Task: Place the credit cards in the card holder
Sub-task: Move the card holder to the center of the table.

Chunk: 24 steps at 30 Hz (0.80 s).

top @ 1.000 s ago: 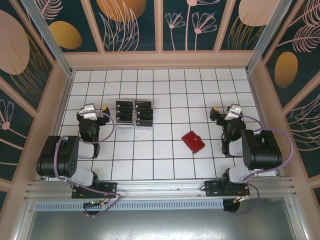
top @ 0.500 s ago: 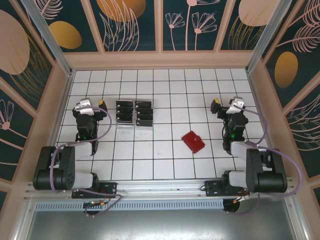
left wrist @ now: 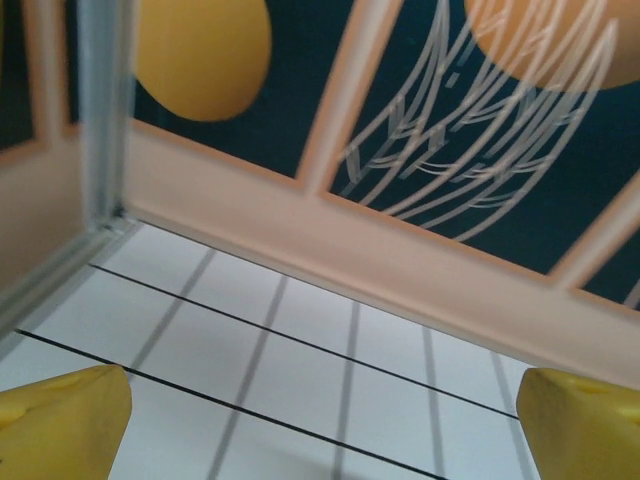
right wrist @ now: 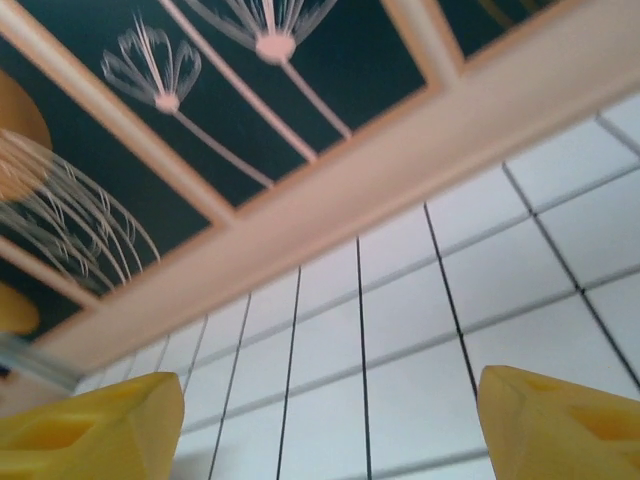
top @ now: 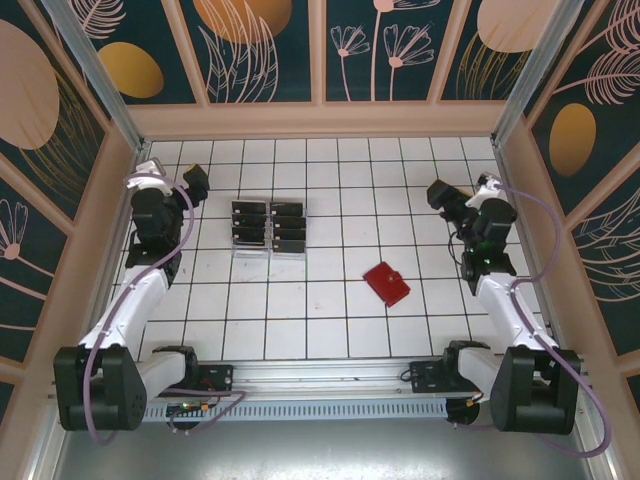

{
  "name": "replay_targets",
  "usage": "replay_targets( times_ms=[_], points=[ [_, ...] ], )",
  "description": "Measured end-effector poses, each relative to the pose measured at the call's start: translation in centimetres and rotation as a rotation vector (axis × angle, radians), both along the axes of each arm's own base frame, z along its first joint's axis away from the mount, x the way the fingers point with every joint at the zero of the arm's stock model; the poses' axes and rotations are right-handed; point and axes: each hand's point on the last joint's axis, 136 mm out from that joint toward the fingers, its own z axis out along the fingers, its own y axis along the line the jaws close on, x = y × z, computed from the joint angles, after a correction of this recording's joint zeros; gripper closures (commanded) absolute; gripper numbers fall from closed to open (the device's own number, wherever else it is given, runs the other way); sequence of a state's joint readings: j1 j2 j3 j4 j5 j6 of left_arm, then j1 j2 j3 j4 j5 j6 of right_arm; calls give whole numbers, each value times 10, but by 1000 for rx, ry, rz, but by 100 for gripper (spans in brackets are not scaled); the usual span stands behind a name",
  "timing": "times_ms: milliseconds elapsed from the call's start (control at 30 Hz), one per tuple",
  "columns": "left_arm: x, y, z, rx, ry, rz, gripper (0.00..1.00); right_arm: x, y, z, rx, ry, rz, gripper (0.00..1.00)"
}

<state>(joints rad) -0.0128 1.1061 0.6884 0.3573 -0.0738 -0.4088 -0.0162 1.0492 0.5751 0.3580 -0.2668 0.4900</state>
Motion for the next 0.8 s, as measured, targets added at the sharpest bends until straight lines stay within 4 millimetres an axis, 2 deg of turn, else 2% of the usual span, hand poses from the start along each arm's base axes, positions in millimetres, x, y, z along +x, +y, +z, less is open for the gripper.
replay_targets(
  times_ms=[100,200,300,400,567,800],
  points=[
    [-11,-18,-9,-79,59,-70,2,-15,33,-36,-4,156,71,24],
    [-24,-42,-20,-120,118,-137,1,-35,56,-76,-22,290,117,24],
    [-37,-64,-32,-139,174,-199,2,-56,61,-117,-41,412,112,24],
    [-47,-75,-44,-153,222,-227,1,-75,63,-153,-66,520,99,24],
    [-55,-90,-55,-164,271,-261,1,-95,62,-181,-84,604,71,24],
    [-62,-128,-69,-152,329,-356,1,-111,75,-191,-94,642,77,25]
  ],
)
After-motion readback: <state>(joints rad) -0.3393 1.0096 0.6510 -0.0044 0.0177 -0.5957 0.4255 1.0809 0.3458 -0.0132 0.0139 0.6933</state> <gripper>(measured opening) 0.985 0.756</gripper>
